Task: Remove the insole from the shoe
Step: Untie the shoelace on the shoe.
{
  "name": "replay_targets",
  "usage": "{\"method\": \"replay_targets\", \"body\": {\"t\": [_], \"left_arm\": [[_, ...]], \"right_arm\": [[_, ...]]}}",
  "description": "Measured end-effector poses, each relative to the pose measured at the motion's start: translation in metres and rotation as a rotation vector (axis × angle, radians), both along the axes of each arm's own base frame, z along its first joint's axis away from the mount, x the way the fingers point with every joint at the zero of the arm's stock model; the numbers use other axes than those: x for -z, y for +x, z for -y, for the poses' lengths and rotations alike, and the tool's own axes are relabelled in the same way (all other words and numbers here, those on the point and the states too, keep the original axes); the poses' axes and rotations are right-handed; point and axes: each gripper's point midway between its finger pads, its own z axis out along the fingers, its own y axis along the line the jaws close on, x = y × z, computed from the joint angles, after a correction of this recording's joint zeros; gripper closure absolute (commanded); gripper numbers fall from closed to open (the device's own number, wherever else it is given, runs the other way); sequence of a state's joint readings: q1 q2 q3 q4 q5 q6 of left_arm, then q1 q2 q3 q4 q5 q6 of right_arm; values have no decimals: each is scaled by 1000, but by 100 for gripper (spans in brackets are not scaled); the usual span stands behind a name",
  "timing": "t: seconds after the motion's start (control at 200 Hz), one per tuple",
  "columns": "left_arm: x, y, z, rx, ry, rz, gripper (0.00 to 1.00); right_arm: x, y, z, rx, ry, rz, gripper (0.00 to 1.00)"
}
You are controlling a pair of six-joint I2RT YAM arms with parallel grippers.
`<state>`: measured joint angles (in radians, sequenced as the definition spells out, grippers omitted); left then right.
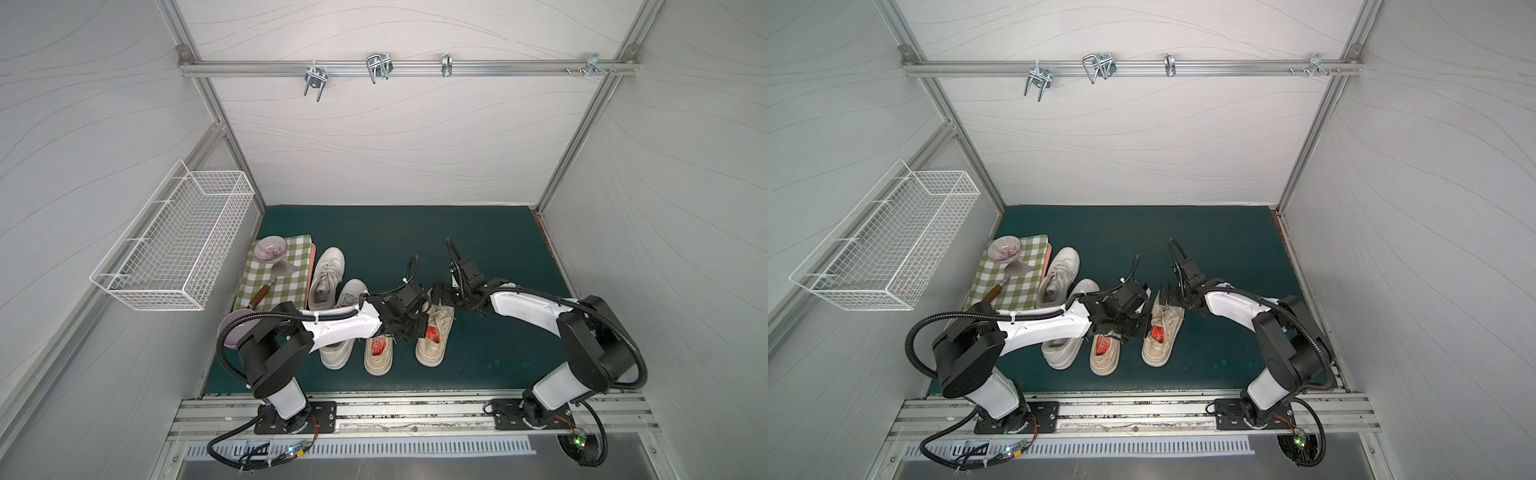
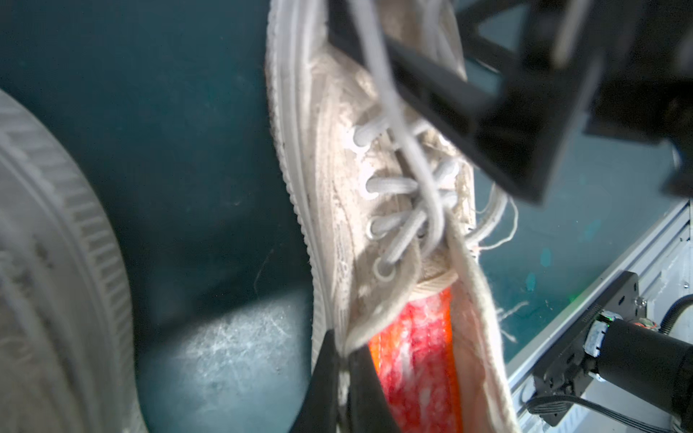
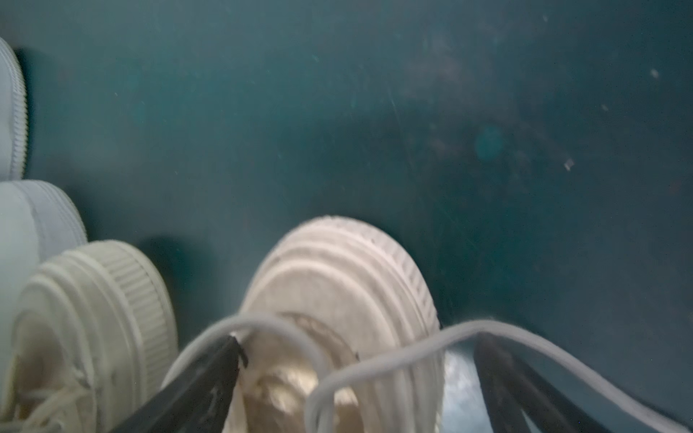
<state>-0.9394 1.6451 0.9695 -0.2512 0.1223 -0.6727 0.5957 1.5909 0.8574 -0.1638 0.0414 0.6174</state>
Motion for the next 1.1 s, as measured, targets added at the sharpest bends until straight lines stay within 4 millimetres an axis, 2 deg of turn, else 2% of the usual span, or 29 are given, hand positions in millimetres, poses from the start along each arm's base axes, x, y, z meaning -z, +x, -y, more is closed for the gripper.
{"method": "replay_targets", "body": {"t": [0.245,0.38,0.565,0.685,0.77,0.905,1.1], "left_arm": [[0,-8,6,14,-12,-13,100],[2,-9,5,14,-13,-14,100],[5,-10,1,9,-6,-10,100],[4,-9,-2,0,6,3,100],[5,-7,-6,-9,24,15,100],[2,-2,-10,-25,58,31,100],[-8,30,-4,-92,76,70,100]], "right_arm": [[-6,33,-1,56,40,44,1],[-13,58,4,100,59,67,1],[-26,98,21,183,74,81,1],[-35,110,37,228,61,80,1],[-38,103,46,241,33,70,1],[-48,71,53,214,9,51,2],[-74,27,56,148,12,74,6]]}}
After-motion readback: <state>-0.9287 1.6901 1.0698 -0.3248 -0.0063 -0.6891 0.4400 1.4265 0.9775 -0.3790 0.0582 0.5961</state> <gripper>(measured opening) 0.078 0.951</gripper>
